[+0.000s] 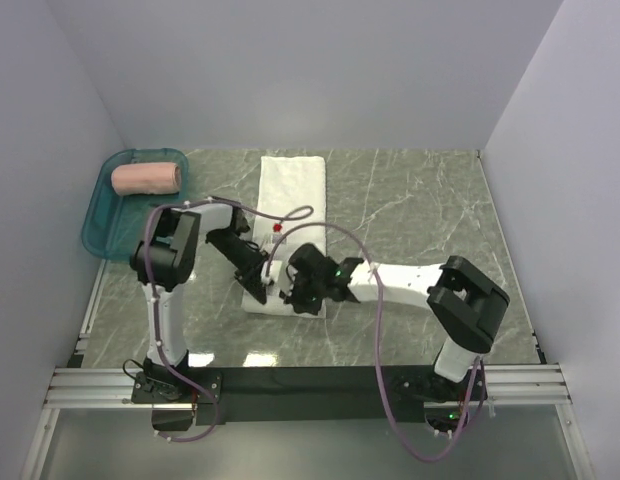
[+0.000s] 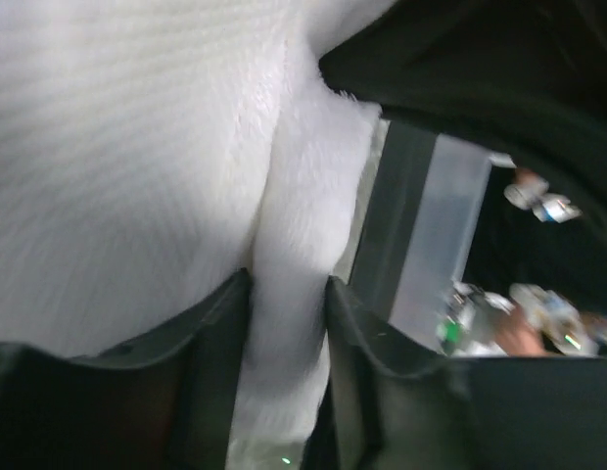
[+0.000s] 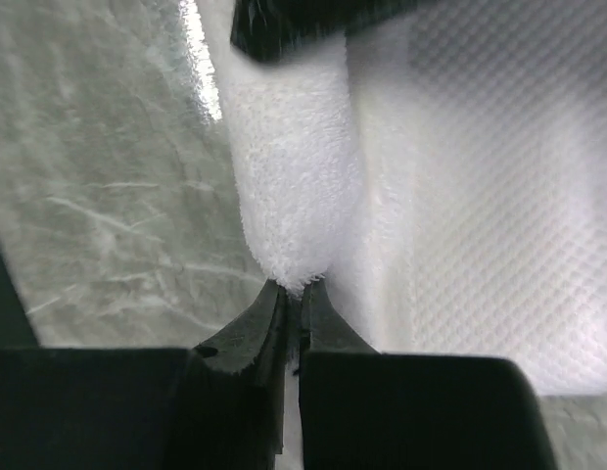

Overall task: Roll the towels
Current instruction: Roll the towel

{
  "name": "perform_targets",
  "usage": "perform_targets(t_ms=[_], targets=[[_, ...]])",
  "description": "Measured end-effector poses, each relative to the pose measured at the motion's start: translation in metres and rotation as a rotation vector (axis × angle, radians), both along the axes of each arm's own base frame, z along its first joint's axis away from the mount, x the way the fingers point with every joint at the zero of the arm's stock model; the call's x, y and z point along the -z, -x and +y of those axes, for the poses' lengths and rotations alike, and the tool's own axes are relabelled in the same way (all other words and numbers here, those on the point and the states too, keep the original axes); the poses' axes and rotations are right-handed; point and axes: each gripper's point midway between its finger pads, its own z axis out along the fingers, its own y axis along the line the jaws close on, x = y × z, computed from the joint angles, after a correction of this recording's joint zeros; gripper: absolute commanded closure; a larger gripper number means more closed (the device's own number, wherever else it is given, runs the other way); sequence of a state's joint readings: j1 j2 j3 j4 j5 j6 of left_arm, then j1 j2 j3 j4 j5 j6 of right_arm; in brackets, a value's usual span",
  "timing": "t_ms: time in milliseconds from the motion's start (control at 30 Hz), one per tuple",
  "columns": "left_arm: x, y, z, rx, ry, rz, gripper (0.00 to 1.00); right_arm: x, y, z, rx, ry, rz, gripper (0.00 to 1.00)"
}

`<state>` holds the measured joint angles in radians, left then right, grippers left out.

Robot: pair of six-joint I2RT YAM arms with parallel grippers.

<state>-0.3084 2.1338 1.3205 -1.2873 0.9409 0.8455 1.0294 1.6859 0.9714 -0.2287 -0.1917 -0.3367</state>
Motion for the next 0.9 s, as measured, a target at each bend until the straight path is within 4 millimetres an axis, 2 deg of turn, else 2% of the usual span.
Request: perform_targets(t_ms=[100,233,367,467,600,800,900], targets=[[-0.020,-0.022,0.007,-0.062,0.053,-0.131,0.50,-0.004,-0.002,-0.005,-0.011,-0.058,0.154,1.00],[-0.058,-0.051,0.022,-0.160,0.111,-0.343,0.48,-0.003,0.005,-0.005,-0.053,-0.080,0.327,1.00],[-0.084,-0.060,0.042,-0.257,0.124,-0.520,0.46,-0.003,0.017,0.001,-0.099,-0.102,0.502,1.00],[-0.089,-0.047,0.052,-0.281,0.111,-0.648,0.40,-0.002,0.021,0.004,-0.116,-0.117,0.656,1.00],[-0.081,-0.013,0.052,-0.204,0.094,-0.822,0.34,-0.001,0.023,0.003,-0.121,-0.146,0.852,1.00],[-0.065,0.031,0.025,0.097,0.143,-1.151,0.31,-0.002,0.028,0.001,-0.082,-0.149,1.060,1.00],[-0.049,0.044,0.011,0.235,0.161,-1.257,0.32,0.000,0.027,0.003,-0.057,-0.140,1.146,1.00]])
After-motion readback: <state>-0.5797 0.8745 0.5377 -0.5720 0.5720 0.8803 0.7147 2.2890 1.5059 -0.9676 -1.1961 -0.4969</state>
